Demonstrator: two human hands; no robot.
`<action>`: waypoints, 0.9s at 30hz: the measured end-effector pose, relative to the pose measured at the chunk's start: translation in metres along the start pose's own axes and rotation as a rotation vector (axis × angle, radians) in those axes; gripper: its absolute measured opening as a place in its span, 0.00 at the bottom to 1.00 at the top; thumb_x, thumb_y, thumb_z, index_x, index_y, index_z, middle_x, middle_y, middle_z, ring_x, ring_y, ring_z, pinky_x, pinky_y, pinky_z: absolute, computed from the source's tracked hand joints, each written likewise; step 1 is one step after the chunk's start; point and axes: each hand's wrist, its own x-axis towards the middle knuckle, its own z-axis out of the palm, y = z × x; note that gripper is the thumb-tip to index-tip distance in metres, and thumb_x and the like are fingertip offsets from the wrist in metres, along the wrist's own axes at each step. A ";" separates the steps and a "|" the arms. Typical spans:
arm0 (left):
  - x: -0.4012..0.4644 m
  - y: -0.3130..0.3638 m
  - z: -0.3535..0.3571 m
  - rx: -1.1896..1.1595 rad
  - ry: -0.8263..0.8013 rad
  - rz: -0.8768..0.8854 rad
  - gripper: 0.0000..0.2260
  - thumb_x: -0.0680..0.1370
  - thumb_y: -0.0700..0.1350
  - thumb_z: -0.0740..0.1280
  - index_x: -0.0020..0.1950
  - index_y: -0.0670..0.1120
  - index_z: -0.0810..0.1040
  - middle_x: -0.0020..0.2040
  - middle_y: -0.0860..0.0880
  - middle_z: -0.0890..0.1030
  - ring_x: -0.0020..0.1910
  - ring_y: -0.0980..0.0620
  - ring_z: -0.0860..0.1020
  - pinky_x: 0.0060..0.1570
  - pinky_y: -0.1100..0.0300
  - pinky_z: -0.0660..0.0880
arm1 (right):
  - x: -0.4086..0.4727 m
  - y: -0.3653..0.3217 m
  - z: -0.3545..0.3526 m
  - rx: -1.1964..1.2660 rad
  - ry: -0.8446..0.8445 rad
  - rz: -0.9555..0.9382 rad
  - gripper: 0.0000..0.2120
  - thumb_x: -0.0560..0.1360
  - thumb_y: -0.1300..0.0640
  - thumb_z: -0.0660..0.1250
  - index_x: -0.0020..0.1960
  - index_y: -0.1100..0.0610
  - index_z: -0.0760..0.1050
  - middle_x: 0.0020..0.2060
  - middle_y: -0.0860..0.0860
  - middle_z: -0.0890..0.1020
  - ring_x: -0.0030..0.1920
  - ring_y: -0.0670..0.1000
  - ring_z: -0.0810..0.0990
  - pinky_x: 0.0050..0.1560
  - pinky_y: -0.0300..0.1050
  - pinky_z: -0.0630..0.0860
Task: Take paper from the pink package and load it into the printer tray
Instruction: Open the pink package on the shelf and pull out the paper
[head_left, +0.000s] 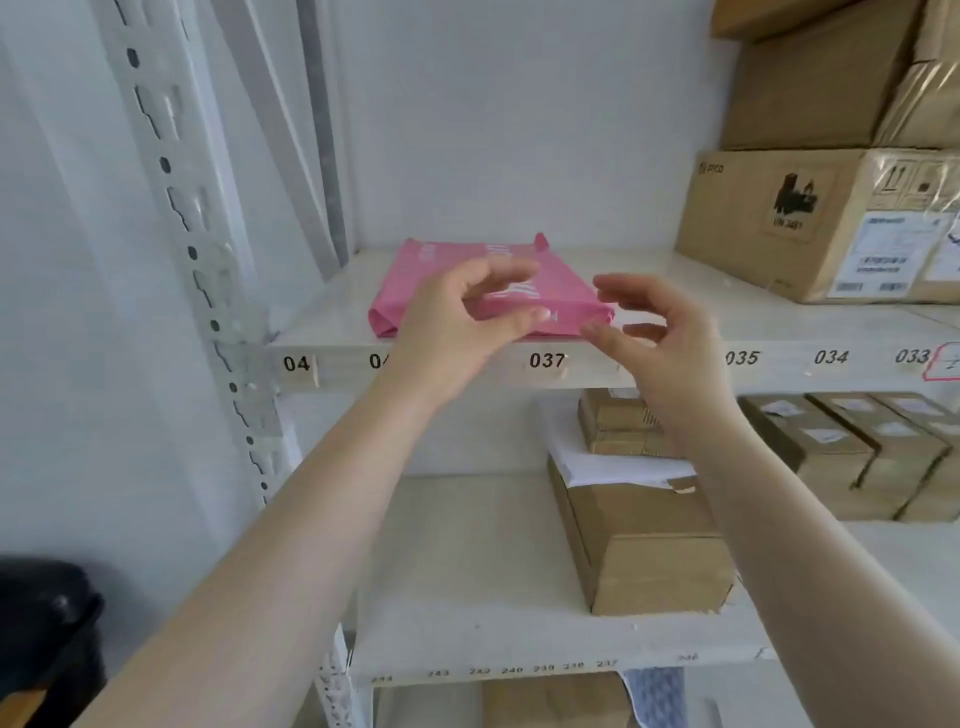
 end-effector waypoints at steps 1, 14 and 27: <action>0.007 -0.003 0.001 0.108 -0.026 0.029 0.15 0.69 0.43 0.77 0.53 0.49 0.81 0.53 0.55 0.83 0.55 0.60 0.79 0.58 0.62 0.75 | 0.005 0.002 0.003 -0.059 0.001 -0.015 0.16 0.69 0.57 0.75 0.56 0.50 0.78 0.51 0.44 0.82 0.54 0.41 0.78 0.55 0.43 0.75; 0.065 -0.025 0.010 0.517 -0.138 0.242 0.07 0.69 0.49 0.76 0.40 0.48 0.81 0.44 0.50 0.81 0.43 0.53 0.78 0.46 0.54 0.76 | 0.042 0.033 0.001 -0.227 -0.093 -0.107 0.11 0.66 0.57 0.76 0.47 0.51 0.80 0.47 0.48 0.82 0.52 0.49 0.78 0.51 0.48 0.76; 0.092 -0.025 0.016 0.350 -0.045 0.108 0.05 0.73 0.45 0.72 0.41 0.47 0.77 0.31 0.54 0.80 0.27 0.65 0.72 0.30 0.73 0.65 | 0.069 0.029 0.006 -0.067 -0.098 -0.042 0.05 0.69 0.59 0.75 0.40 0.53 0.79 0.35 0.47 0.83 0.36 0.47 0.81 0.41 0.42 0.77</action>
